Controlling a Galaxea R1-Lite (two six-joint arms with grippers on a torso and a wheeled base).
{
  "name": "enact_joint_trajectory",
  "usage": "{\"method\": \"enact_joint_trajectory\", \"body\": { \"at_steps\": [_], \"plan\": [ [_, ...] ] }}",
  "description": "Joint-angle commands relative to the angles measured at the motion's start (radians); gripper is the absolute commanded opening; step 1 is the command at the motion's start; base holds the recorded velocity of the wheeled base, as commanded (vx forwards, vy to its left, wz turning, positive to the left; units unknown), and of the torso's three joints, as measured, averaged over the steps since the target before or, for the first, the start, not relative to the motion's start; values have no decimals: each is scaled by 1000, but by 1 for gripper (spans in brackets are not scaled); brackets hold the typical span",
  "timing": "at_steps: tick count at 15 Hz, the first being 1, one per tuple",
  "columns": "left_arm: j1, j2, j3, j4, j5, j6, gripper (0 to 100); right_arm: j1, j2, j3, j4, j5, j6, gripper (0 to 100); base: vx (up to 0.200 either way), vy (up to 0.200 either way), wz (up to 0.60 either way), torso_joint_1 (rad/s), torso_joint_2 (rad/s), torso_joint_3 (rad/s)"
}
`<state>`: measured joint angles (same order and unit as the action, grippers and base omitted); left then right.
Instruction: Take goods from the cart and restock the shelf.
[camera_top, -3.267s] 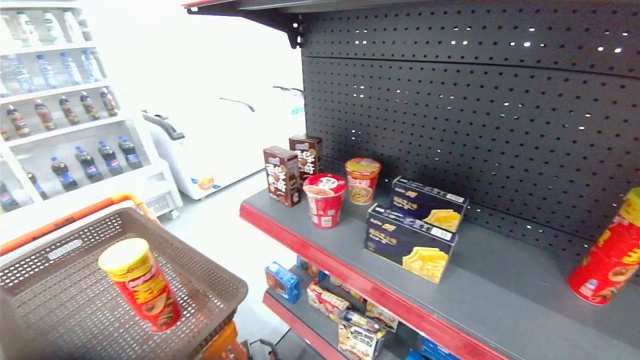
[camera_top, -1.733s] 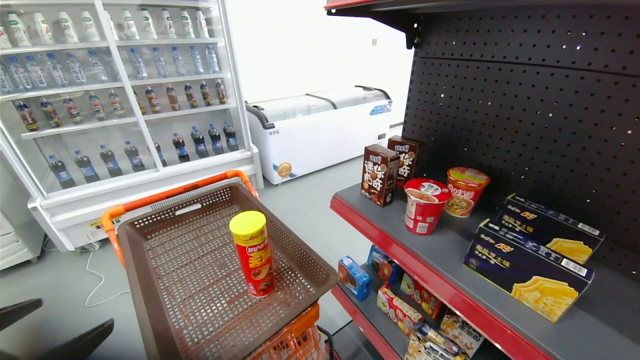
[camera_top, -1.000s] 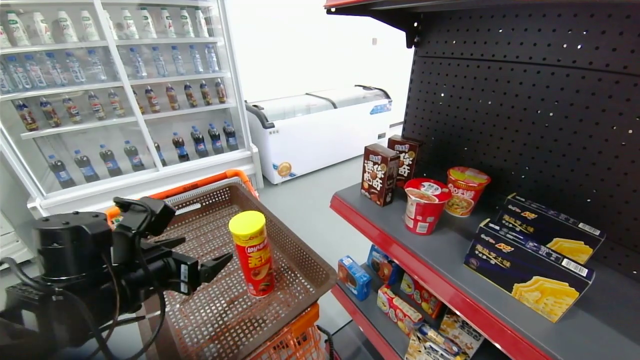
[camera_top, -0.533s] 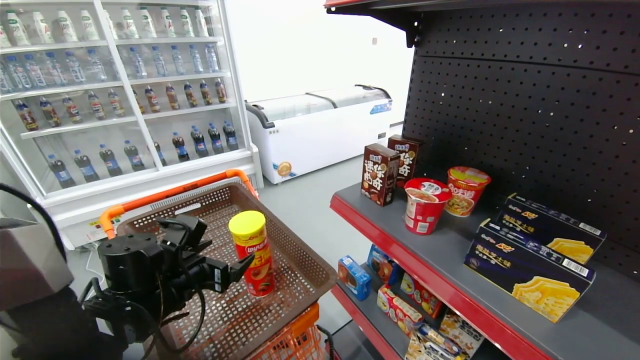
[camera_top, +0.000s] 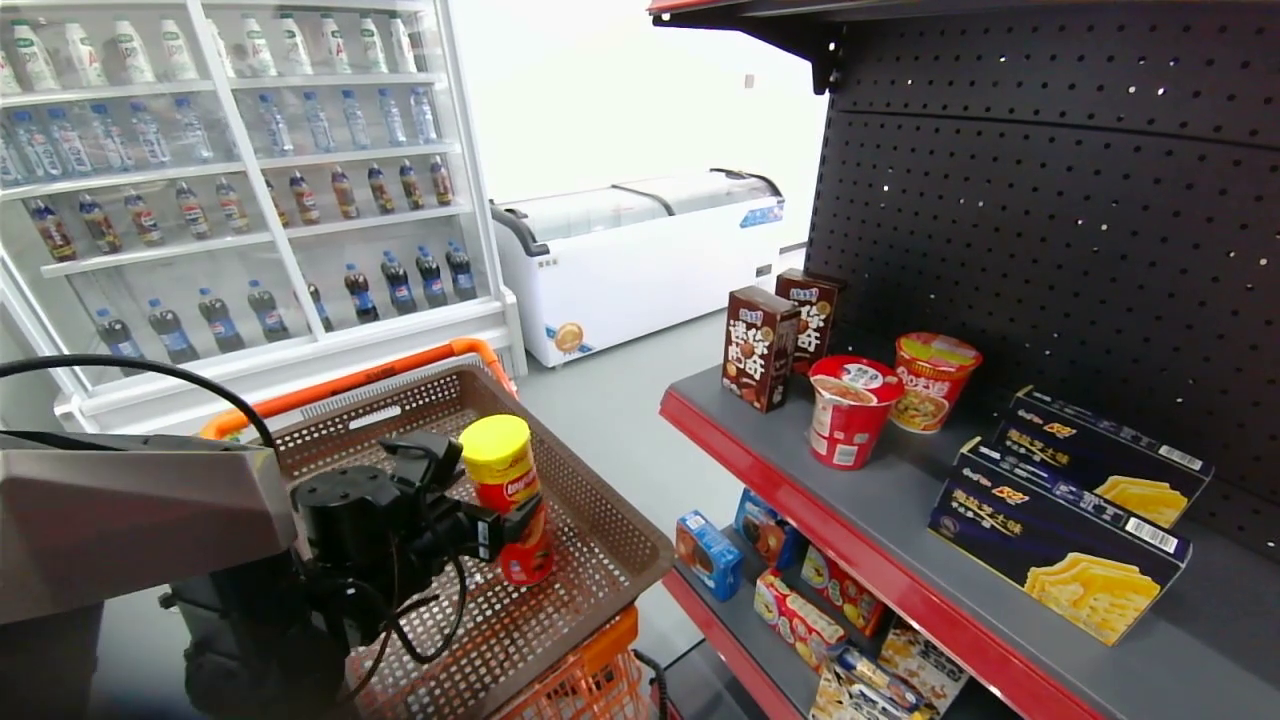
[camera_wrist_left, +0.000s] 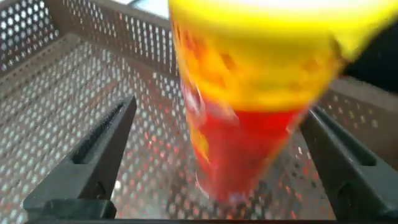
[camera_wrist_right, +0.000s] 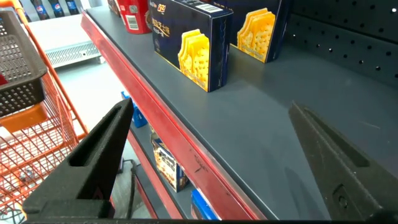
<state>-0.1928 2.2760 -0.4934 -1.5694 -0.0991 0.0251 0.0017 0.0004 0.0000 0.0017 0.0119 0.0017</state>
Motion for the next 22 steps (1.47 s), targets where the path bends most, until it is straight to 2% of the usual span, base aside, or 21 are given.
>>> {"method": "enact_joint_trajectory", "body": {
  "at_steps": [1, 5, 6, 10, 11, 12, 13, 14, 15, 16, 18, 19, 20, 21, 22],
  "plan": [
    [-2, 53, -70, -1, -1, 7, 100, 0, 0, 0, 0, 0, 0, 100, 0, 0, 0, 0, 0, 0],
    [-54, 66, -96, -1, -1, 9, 100, 0, 0, 0, 0, 0, 0, 100, 0, 0, 0, 0, 0, 0],
    [-57, 69, -100, -1, -1, 9, 0, 0, 0, 0, 0, 0, 0, 100, 0, 0, 0, 0, 0, 0],
    [-83, 60, -91, -1, 15, 24, 0, 0, 0, 0, 0, 0, 0, 100, 0, 0, 0, 0, 0, 0],
    [-85, 40, -91, -1, 32, 30, 0, 0, 0, 0, 0, 0, 0, 100, 0, 0, 0, 0, 0, 0],
    [-83, 8, -96, -1, 84, 36, 0, 0, 0, 0, 0, 0, -2, 100, 0, 0, 0, 0, 0, 0],
    [-74, -38, -93, 19, 128, 30, 0, 0, 0, 0, 0, 0, 0, 100, 0, 0, 0, 0, 0, 0],
    [-66, -98, -90, 49, 136, 18, 0, 0, 0, 0, 0, 0, 0, 100, 0, 0, 0, 0, 0, 0],
    [-60, -185, -77, 97, 134, -13, 0, 0, 0, 0, 0, 0, 0, 100, 0, 0, 0, 0, 0, 0],
    [-57, -243, -73, 140, 130, -19, 0, 0, 0, 0, 0, 0, 0, 100, 0, 0, 0, 0, 0, 0],
    [-42, -420, -86, 353, 107, -51, 0, 0, 0, 0, 0, 0, 0, 100, 0, 0, 0, 0, 0, 0],
    [-24, -564, -102, 555, 62, -73, 0, 0, 0, 0, 0, 0, 0, 100, 0, 0, 0, 0, 0, 0],
    [-25, -642, -125, 675, 61, -79, 0, 0, 0, 0, 0, 0, 0, 100, 0, 0, 0, 0, 0, 0],
    [-27, -707, -151, 776, 59, -102, 0, 0, 0, 0, 0, 0, -2, 100, 0, 0, 0, 0, 0, 0],
    [-28, -742, -169, 828, 59, -117, 0, 0, 0, 0, 0, 0, 0, 100, 0, 0, 0, 0, 0, 0]
  ]
}}
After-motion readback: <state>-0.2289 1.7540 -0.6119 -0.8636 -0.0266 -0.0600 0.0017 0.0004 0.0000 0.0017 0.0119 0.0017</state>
